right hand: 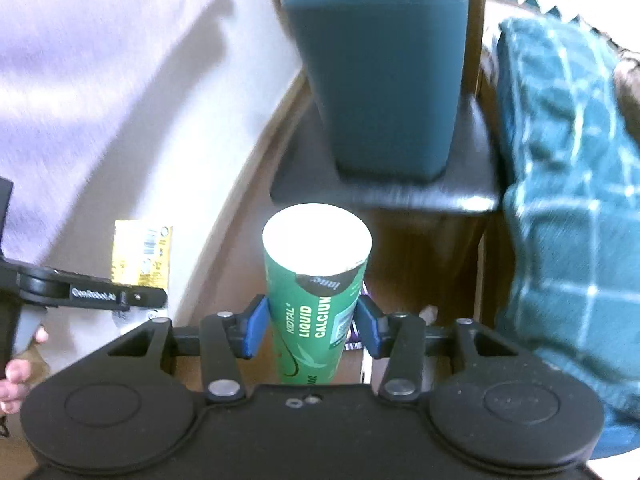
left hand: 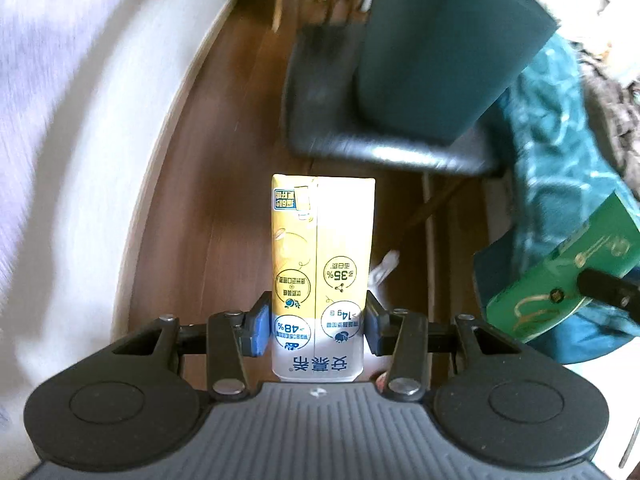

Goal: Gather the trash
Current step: 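Lift the yellow carton with left tool while right tool lifts green tube to wastebasket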

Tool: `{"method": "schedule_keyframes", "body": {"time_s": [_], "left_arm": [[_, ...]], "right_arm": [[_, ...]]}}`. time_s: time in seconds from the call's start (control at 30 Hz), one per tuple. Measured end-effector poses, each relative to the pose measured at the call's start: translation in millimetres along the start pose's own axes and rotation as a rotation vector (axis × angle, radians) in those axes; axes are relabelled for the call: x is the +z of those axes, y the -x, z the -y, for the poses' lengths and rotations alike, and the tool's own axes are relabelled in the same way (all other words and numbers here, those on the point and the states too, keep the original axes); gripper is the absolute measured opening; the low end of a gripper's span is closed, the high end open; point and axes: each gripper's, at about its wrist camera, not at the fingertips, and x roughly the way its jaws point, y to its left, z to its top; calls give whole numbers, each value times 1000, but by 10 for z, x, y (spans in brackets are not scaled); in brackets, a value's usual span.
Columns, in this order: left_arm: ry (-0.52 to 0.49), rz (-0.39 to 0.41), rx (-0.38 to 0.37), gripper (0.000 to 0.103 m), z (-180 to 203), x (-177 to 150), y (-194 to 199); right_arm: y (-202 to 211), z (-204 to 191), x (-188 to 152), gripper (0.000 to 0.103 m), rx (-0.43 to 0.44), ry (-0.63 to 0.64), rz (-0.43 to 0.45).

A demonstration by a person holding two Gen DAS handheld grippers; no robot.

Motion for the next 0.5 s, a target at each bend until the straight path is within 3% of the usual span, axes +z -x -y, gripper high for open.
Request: {"method": "schedule_keyframes", "body": {"time_s": [0.27,0.5], "left_arm": [[-57,148,-26,44,166,670,854],[-136,274,-29,44,559,1255,1372]], "right_arm": [[1006,-50,797,47,-40,-6,218],[1477,36,1404,47,-91,4,366]]}}
